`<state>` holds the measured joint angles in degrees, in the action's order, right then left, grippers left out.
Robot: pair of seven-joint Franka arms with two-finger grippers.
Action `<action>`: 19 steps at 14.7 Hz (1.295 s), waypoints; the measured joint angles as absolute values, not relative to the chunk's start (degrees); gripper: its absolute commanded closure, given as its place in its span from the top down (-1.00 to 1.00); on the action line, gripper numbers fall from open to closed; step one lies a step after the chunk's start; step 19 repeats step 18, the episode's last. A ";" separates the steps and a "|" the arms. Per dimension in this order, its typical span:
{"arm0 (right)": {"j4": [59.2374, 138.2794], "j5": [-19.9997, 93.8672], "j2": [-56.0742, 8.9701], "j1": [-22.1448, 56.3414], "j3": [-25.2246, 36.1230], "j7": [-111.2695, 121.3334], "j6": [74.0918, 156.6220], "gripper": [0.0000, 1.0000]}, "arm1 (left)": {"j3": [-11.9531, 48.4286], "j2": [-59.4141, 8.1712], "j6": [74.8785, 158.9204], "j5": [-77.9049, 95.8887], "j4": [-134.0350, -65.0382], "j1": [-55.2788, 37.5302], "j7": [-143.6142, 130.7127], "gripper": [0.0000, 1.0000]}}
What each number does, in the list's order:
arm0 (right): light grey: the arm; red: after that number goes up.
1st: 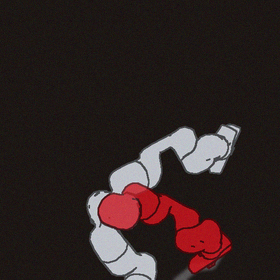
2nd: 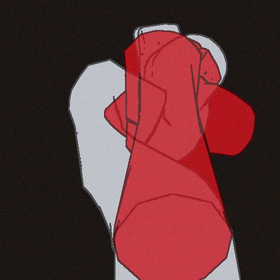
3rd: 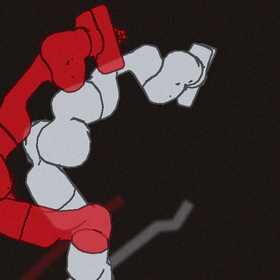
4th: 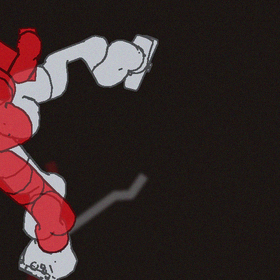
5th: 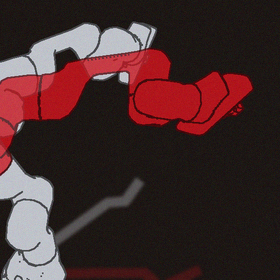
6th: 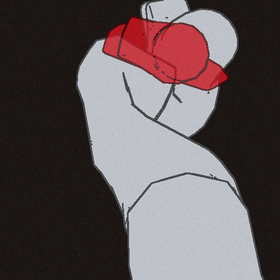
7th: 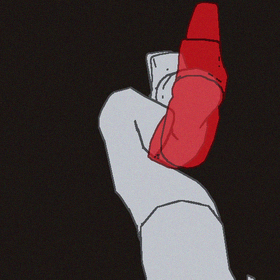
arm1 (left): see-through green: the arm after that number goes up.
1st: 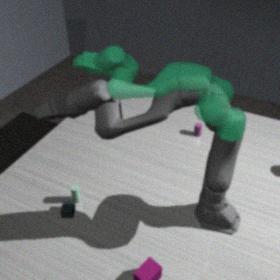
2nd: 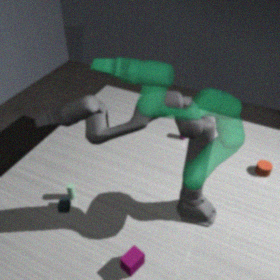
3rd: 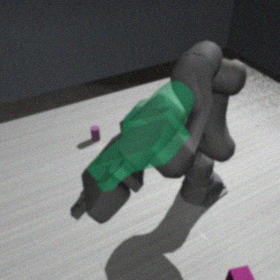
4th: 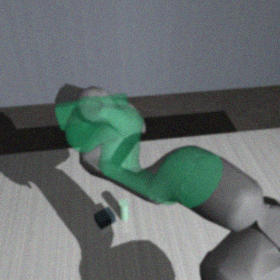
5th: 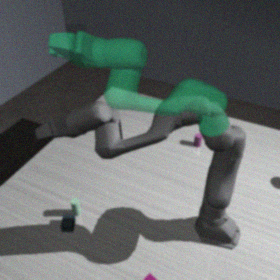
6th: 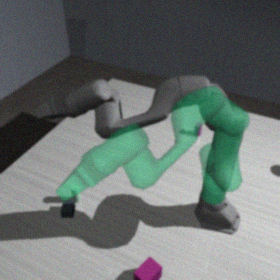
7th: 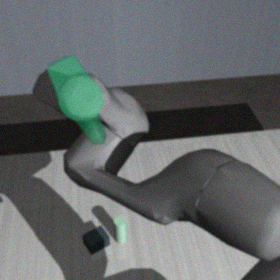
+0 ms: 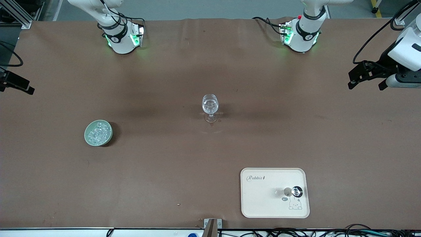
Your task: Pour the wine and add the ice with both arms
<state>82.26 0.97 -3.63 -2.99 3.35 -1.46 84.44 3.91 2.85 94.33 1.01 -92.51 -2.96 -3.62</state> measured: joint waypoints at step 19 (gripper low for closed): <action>82.26 0.89 -3.63 -2.99 3.38 -1.46 84.06 1.00 | 3.78 0.70 92.05 -0.50 -91.60 -2.65 -4.84 1.00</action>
